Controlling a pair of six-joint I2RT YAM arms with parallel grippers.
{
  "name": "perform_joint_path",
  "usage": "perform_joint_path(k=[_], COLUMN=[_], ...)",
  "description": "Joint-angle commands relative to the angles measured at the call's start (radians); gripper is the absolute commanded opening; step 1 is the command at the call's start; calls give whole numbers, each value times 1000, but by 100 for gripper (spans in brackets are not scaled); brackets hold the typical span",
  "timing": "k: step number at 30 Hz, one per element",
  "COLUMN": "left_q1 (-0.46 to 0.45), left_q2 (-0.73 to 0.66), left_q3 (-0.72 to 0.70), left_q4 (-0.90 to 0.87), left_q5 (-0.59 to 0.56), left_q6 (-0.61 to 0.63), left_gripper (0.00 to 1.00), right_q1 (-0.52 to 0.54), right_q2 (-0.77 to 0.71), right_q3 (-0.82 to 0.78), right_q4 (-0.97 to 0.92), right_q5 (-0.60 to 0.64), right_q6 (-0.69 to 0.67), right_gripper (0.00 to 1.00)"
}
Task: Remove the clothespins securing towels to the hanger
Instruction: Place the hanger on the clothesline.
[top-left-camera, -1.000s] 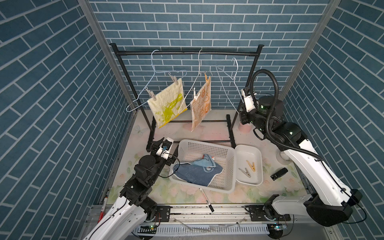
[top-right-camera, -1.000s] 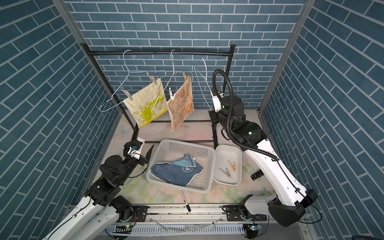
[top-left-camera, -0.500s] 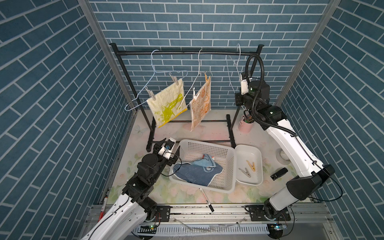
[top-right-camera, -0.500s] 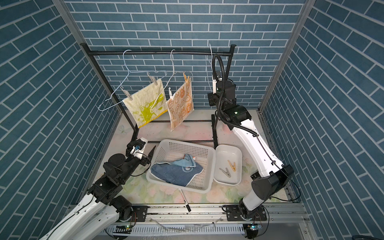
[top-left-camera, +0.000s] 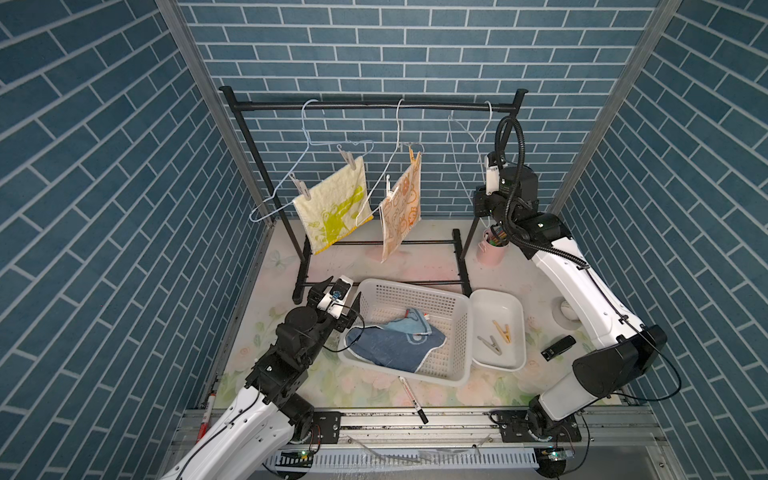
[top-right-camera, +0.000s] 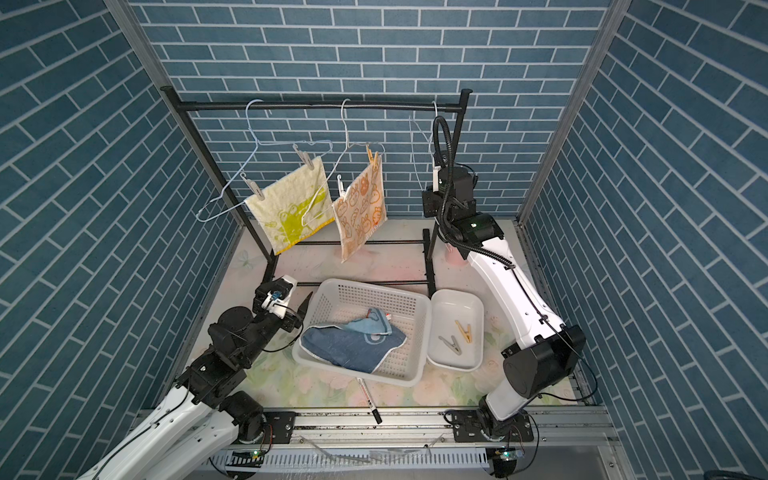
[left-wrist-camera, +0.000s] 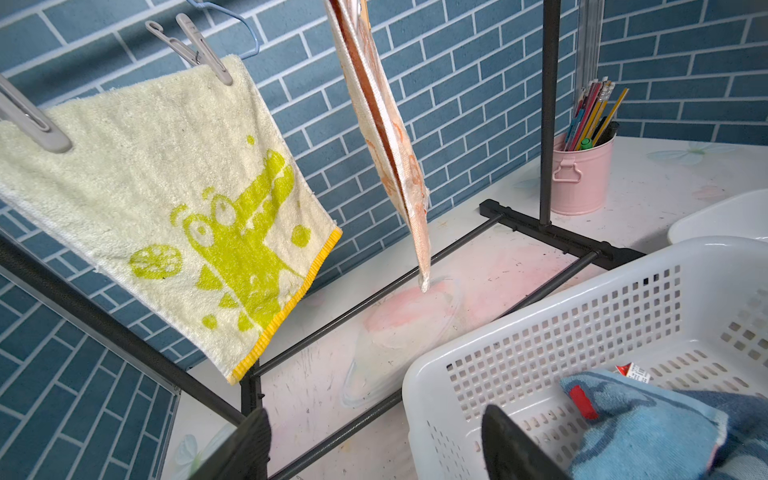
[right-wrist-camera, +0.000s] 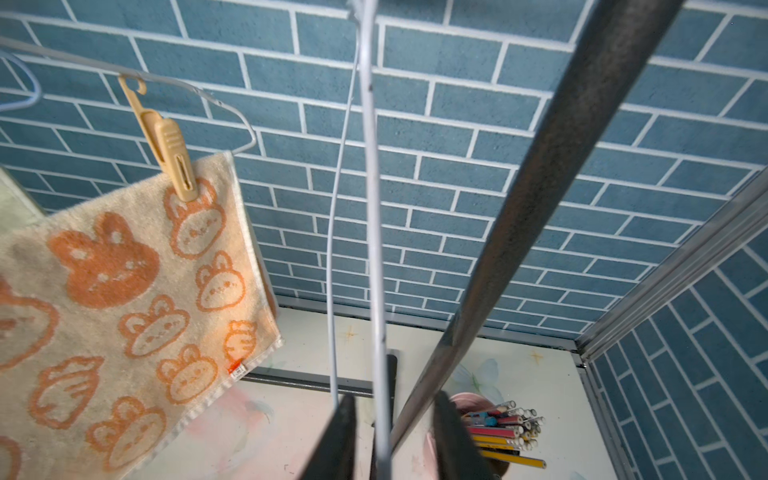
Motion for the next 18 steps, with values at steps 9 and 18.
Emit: perform_joint_path(k=[9,18], left_q1=[6,6], left_q2=[-2,-30], left_q3=[-5,-11], left_q4=[27,19], left_q5=[0,-65], left_q6=[-5,-84], left_gripper=[80,80], right_q1=[-1,3], right_q2=[-232,-294], right_q3=[11,2], right_q4=[-3,44], right_q5=[-59,-352], right_q6=[12,206], right_gripper=[72,73])
